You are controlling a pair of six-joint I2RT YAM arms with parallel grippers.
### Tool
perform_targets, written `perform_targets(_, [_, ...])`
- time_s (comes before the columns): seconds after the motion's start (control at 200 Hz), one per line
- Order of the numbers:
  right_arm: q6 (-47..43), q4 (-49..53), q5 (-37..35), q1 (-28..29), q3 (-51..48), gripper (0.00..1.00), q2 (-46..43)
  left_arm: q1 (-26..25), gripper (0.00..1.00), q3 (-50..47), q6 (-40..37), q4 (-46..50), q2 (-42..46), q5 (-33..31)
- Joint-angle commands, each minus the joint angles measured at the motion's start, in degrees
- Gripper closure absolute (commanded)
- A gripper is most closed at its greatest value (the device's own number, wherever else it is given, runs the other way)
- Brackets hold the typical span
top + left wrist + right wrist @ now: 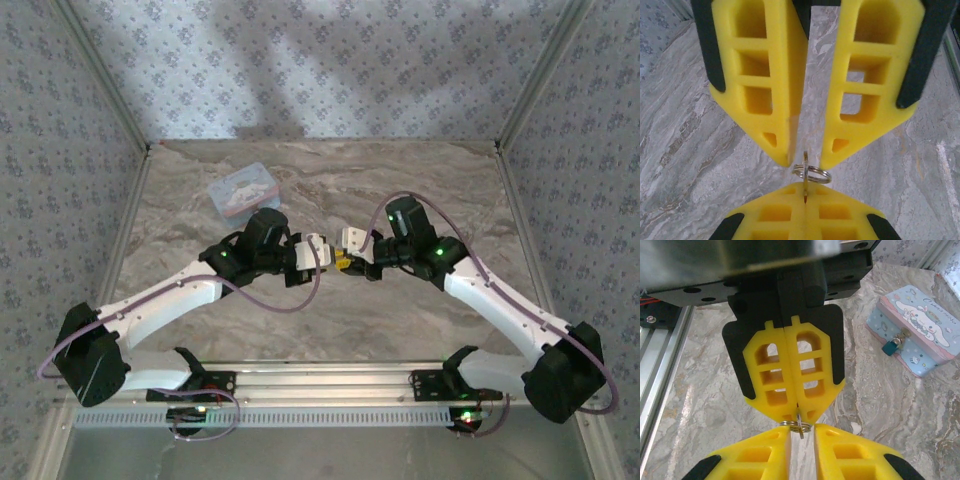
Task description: Unlock a padlock with a key
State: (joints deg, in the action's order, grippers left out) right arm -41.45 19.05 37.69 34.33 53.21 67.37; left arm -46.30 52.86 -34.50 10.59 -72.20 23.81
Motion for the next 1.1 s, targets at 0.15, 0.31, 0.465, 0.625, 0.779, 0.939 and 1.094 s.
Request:
perform_targets(0.15, [-0.1,0.2,2.2,0.1,2.1,0.90,0.6,-0.4,1.00,2.1,-1.0,1.1,0.0,1.9])
perform_targets(0.31, [2.6,-0.4,4.6,-1.6,1.4,1.00,-0.1,-0.4,0.99,1.9,-0.5,1.0,0.4,1.7])
perform_targets(0.465, [10.2,-7.0,7.5,-6.0,-2.9,1.00,-3.4,1.8,0.71,0.1,4.3,-2.5,2.8,4.9])
perform_targets(0.625, [22.1,-17.6,8.5,-10.1,-8.4,1.00,-7.2,7.2,0.45,-5.6,17.1,-15.1,7.5,10.8])
perform_targets(0.779, [39.3,-32.3,6.1,-12.2,-13.7,1.00,-9.7,9.8,0.28,-12.3,36.7,-33.8,11.3,7.1])
perform_targets(0.939, [55.8,-43.0,-0.6,-10.4,-16.3,1.00,-10.1,10.3,0.25,-9.4,60.4,-36.2,10.5,-1.1])
perform_targets(1.094, [64.4,-49.5,-9.3,-5.1,-18.1,1.00,-9.8,10.5,0.26,-6.2,82.2,-40.6,6.8,-2.7])
